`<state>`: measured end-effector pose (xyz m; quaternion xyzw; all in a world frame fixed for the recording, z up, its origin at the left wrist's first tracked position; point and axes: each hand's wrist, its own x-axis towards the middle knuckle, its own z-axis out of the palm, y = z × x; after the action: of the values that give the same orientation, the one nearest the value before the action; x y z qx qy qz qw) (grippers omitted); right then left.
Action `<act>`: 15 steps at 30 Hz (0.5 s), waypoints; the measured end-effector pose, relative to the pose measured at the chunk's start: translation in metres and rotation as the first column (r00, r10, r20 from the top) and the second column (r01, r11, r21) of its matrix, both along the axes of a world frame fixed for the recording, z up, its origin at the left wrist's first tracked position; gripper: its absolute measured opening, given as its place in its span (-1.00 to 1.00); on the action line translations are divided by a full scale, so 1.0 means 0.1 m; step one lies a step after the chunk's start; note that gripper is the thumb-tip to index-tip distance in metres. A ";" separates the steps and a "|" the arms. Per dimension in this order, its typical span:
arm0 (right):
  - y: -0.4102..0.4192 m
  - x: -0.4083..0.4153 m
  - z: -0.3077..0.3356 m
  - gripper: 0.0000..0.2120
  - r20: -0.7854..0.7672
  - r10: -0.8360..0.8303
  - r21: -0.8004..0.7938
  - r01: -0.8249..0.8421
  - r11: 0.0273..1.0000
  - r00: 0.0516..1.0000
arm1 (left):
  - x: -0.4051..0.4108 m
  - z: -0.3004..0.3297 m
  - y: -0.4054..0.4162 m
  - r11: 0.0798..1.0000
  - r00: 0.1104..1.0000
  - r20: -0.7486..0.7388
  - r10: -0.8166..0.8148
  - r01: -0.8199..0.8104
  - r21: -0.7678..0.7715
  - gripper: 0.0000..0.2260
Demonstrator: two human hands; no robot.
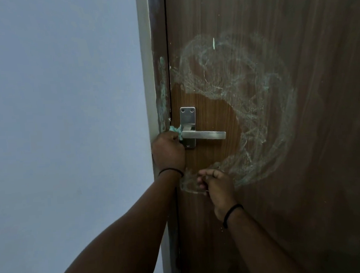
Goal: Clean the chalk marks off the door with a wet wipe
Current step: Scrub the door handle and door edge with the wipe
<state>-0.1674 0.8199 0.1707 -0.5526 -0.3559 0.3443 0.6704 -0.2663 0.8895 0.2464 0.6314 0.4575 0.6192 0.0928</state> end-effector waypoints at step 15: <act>0.04 -0.09 0.35 -0.76 0.276 -0.199 0.194 0.148 0.970 0.940 | 0.05 -0.34 -0.27 0.657 0.719 0.553 -0.421 0.662 -0.361 -0.88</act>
<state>-0.1764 0.8242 0.2061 -0.5674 -0.4294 0.1663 0.6827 -0.2615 0.8627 0.2125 0.5387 0.3638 0.5278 0.5468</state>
